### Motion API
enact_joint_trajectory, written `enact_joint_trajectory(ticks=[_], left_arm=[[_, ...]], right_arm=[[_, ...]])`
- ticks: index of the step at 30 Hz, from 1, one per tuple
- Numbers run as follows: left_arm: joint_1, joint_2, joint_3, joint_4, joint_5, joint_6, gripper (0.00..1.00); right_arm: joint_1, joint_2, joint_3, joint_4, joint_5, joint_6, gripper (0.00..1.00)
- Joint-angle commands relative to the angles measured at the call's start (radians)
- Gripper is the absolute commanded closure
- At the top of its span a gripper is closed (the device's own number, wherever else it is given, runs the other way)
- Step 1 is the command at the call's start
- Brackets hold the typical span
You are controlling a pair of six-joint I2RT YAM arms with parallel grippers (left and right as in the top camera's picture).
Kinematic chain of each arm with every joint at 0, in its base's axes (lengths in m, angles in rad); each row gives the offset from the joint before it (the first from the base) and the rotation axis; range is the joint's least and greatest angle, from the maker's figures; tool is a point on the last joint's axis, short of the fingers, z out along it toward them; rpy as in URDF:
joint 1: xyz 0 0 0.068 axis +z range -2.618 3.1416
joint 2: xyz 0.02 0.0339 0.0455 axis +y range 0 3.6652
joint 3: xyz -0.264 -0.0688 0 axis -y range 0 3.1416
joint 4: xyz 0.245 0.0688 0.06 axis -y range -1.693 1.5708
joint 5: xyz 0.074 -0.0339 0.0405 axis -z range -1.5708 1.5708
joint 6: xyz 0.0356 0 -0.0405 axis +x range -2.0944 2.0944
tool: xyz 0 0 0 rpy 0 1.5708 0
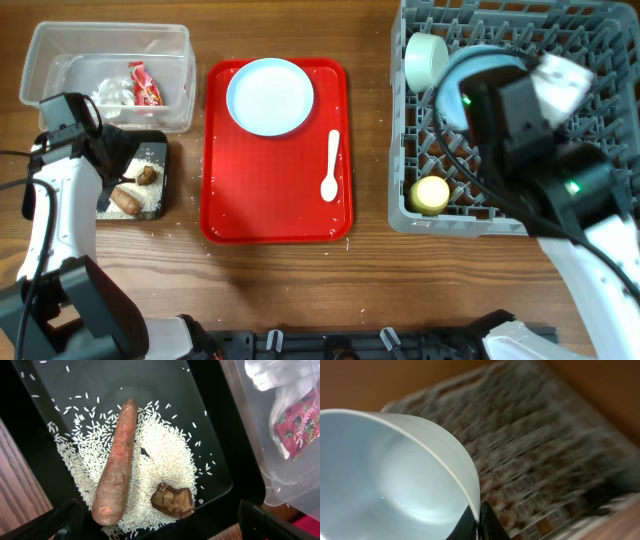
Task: Sort waste into correct bins and load items into the dishwasher rack
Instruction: 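Carry the blue bowl with the right gripper into the rack, release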
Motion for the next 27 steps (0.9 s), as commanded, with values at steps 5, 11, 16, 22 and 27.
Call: enact_joint_trajectory(ticks=[5, 11, 16, 22, 27], left_arm=[[0.003, -0.009, 0.011, 0.0, -0.003, -0.002, 0.0], [0.003, -0.009, 0.011, 0.0, -0.003, -0.002, 0.0], [0.003, -0.009, 0.011, 0.0, -0.003, -0.002, 0.0], [0.003, -0.009, 0.011, 0.0, -0.003, -0.002, 0.0], [0.003, -0.009, 0.011, 0.0, -0.003, -0.002, 0.0]], right_arm=[[0.006, 0.174, 0.003, 0.039, 0.495, -0.117, 0.96], [0.006, 0.488, 0.003, 0.28, 0.533, -0.725, 0.96], [0.006, 0.667, 0.003, 0.314, 0.524, -0.792, 0.96], [0.006, 0.698, 0.003, 0.311, 0.337, -0.792, 0.96], [0.026, 0.698, 0.003, 0.255, 0.269, -0.795, 0.96]])
